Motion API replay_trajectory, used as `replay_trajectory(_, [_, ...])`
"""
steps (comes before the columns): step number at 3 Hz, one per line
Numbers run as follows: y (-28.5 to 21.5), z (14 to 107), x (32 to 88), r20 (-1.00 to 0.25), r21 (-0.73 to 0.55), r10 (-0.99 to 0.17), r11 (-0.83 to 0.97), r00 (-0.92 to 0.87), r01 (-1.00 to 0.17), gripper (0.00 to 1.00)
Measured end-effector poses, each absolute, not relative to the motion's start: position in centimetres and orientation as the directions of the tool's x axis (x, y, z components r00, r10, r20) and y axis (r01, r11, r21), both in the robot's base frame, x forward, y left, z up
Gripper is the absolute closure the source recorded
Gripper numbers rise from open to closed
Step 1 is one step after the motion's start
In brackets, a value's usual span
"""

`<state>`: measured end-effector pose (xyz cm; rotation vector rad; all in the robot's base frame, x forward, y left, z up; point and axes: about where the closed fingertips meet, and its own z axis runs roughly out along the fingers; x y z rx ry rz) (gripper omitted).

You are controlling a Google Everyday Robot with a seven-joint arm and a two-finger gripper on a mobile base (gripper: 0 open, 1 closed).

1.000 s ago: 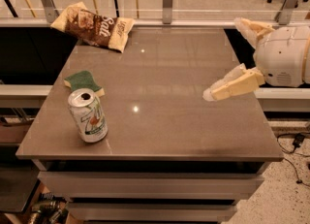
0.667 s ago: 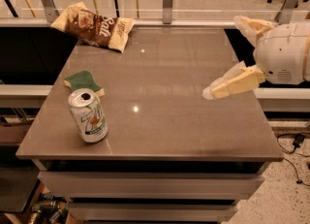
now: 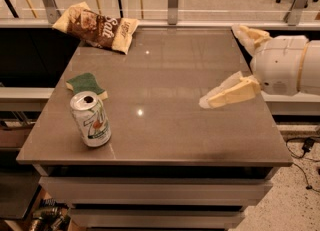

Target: Move 7up can near brown chip bag

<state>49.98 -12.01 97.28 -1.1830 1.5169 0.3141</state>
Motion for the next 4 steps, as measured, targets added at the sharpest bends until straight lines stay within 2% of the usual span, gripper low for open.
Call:
replay_trajectory(2, [-7.8, 93.4, 50.7, -0.901, -0.345, -0.403, 0.441, 0.161, -0.828, 0.0])
replay_trajectory(4, [-4.6, 91.9, 50.6, -0.908, -0.334, -0.377, 0.383, 0.184, -0.861, 0.0])
